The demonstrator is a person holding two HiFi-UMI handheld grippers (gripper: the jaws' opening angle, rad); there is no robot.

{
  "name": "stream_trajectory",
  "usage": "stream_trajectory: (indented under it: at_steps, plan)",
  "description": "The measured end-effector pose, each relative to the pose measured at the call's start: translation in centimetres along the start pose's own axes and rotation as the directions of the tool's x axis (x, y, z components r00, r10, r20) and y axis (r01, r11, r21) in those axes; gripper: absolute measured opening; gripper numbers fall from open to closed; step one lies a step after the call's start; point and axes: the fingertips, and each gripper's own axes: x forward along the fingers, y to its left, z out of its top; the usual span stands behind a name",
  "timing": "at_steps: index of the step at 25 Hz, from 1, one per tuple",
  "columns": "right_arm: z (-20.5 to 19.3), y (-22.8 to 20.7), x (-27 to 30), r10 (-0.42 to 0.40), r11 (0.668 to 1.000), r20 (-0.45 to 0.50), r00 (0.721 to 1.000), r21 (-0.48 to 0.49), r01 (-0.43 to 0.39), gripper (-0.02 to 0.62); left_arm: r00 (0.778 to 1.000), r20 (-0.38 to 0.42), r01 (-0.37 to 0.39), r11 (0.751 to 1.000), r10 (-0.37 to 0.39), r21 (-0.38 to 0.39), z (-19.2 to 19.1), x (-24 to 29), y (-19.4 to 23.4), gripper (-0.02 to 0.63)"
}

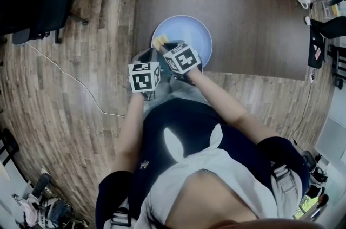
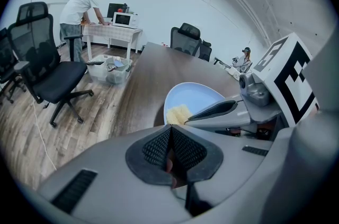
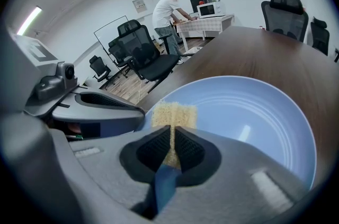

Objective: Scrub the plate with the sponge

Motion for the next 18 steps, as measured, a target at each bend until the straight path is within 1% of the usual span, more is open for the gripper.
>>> stream_trajectory:
  at_steps: [10,18]
  plan:
    - [-0.5,0.86,0.06,0.003,0.997,0.004,1.0,-0.072,-0.002,0.023,1.0,0.002,-0.004,1.0,0.004,0.002,-0.16,-0.15,0.14,0.008]
    - [-0.35,0.94,0.04,0.02,0.995,0.002,1.0,-0.094,-0.019,0.023,1.0,0.0,-0.013,1.0,0.013,0.013,-0.13,-0.2,0.17,0.008]
